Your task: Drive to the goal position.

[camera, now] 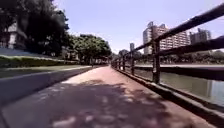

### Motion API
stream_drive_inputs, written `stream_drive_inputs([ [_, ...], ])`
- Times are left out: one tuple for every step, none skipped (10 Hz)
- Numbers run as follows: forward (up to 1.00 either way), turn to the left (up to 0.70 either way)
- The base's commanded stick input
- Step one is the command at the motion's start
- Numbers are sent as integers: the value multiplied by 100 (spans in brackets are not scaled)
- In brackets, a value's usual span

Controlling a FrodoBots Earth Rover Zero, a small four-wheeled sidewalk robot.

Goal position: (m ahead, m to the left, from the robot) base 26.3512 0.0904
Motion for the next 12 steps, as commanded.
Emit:
stream_drive_inputs([
  [100, 1],
  [100, 1],
  [100, 1],
  [100, 1],
  [100, 4],
  [100, 9],
  [100, 13],
  [100, 1],
  [100, 1],
  [100, 1],
  [100, 7],
  [100, 26],
])
